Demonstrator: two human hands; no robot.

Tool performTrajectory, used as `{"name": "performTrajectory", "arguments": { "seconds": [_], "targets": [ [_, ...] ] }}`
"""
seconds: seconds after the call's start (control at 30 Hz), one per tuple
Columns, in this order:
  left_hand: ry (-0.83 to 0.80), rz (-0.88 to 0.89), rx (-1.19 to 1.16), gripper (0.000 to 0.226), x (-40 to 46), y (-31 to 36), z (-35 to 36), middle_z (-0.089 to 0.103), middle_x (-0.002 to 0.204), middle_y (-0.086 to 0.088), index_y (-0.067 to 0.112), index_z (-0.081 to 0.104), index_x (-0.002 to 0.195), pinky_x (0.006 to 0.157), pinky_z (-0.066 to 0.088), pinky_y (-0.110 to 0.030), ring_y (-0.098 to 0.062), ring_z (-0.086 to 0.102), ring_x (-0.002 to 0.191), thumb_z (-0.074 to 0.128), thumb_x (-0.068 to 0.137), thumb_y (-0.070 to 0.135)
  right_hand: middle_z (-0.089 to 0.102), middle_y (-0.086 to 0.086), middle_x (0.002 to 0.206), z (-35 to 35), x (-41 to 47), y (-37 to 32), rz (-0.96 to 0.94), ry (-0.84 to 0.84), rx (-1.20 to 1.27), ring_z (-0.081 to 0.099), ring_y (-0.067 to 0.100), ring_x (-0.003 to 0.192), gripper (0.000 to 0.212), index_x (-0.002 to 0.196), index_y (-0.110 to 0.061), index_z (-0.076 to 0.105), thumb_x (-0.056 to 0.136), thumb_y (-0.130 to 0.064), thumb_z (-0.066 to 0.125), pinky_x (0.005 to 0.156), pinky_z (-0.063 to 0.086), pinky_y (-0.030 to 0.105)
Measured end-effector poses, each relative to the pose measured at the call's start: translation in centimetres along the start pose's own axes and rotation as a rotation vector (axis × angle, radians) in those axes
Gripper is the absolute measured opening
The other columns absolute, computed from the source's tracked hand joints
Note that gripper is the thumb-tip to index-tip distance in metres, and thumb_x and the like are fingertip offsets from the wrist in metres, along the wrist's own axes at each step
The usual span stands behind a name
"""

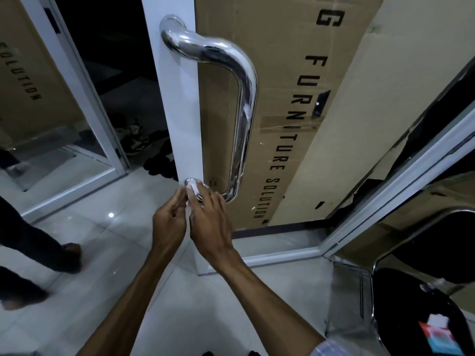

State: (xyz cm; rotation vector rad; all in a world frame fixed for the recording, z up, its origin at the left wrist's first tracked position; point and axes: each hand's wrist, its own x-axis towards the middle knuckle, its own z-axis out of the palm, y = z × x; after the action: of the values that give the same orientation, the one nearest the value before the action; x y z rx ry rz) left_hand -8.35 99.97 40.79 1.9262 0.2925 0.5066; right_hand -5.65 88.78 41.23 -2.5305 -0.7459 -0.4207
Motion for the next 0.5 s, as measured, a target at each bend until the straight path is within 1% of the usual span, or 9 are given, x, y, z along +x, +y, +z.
{"name": "performTrajectory", "arguments": {
  "seconds": [0.03,0.1,0.13,0.17,0.2,0.27,0.33,0.4,0.5],
  "targets": [
    [-0.02,-0.037,-0.052,0.048,0.2,-0.4,-0.3,0.06,0.147,-0.003,0.006,0.047,0.153,0.113,0.047,-0.028,-0.013,0.059,0.133,0.052,0.105,0.0,0.039,0.012,0.163,0.5,0.2,0.2,-0.004,-0.005,-0.013,0.033,0.027,0.152,0.059,0.159,-0.013,0.036,0.103,-0.018,0.053,0.126,0.024,0.043],
    [-0.042,-0.115,-0.114,0.052,0.4,-0.8,-0.7,0.058,0.149,-0.001,0.006,0.043,0.155,0.114,0.044,-0.022,-0.008,0.057,0.134,0.054,0.105,0.001,0.05,0.013,0.154,1.3,0.6,0.5,-0.014,0.014,-0.018,0.045,0.028,0.142,0.047,0.152,-0.009,0.046,0.107,-0.023,0.048,0.122,0.03,0.042],
    [-0.045,-0.143,-0.147,0.053,0.4,-0.9,-0.8,0.058,0.148,0.001,0.007,0.043,0.156,0.115,0.044,-0.024,-0.006,0.057,0.134,0.055,0.105,0.002,0.056,0.013,0.146,1.6,0.9,0.6,-0.017,0.032,-0.016,0.051,0.028,0.133,0.041,0.146,-0.008,0.051,0.108,-0.023,0.049,0.117,0.034,0.039],
    [-0.045,-0.168,-0.186,0.054,0.5,-0.8,-0.9,0.058,0.147,0.003,0.008,0.042,0.156,0.116,0.045,-0.029,-0.007,0.057,0.134,0.055,0.105,0.002,0.06,0.011,0.136,1.7,1.4,0.5,-0.01,0.058,-0.01,0.055,0.027,0.122,0.036,0.139,-0.009,0.055,0.106,-0.022,0.054,0.11,0.037,0.037],
    [-0.046,-0.182,-0.235,0.054,0.5,-0.8,-0.9,0.058,0.147,0.002,0.007,0.04,0.157,0.117,0.045,-0.035,-0.01,0.058,0.135,0.054,0.105,0.001,0.063,0.01,0.127,1.6,2.0,0.2,0.012,0.081,0.001,0.057,0.026,0.113,0.031,0.133,-0.011,0.058,0.103,-0.02,0.06,0.103,0.039,0.035],
    [-0.04,-0.206,-0.294,0.055,0.7,-0.9,-1.0,0.056,0.15,-0.004,0.006,0.036,0.159,0.116,0.046,-0.041,-0.019,0.058,0.136,0.048,0.106,-0.004,0.064,0.007,0.114,1.5,3.4,-0.4,0.065,0.101,-0.003,0.057,0.026,0.103,0.029,0.122,-0.014,0.061,0.096,-0.018,0.07,0.096,0.04,0.035],
    [-0.032,-0.229,-0.279,0.055,0.9,-1.0,-1.0,0.054,0.153,-0.009,0.006,0.036,0.159,0.113,0.049,-0.045,-0.024,0.059,0.134,0.043,0.106,-0.008,0.066,0.005,0.11,1.5,4.2,-0.7,0.107,0.112,-0.069,0.057,0.026,0.1,0.026,0.119,-0.018,0.063,0.094,-0.018,0.071,0.094,0.04,0.037],
    [-0.038,-0.212,-0.201,0.052,0.9,-1.3,-1.1,0.057,0.151,-0.009,0.007,0.043,0.155,0.111,0.05,-0.046,-0.024,0.062,0.13,0.043,0.105,-0.008,0.068,0.005,0.112,1.3,3.9,-0.8,0.135,0.111,-0.12,0.057,0.027,0.103,0.025,0.121,-0.022,0.063,0.096,-0.021,0.068,0.097,0.039,0.039],
    [-0.02,-0.142,-0.075,0.044,0.8,-1.7,-1.4,0.064,0.141,-0.006,0.008,0.058,0.145,0.11,0.052,-0.044,-0.02,0.066,0.124,0.043,0.106,-0.006,0.069,0.007,0.116,1.4,2.8,-0.6,0.14,0.141,-0.106,0.057,0.03,0.109,0.037,0.128,-0.021,0.06,0.094,-0.025,0.073,0.102,0.04,0.044]
  ]
}}
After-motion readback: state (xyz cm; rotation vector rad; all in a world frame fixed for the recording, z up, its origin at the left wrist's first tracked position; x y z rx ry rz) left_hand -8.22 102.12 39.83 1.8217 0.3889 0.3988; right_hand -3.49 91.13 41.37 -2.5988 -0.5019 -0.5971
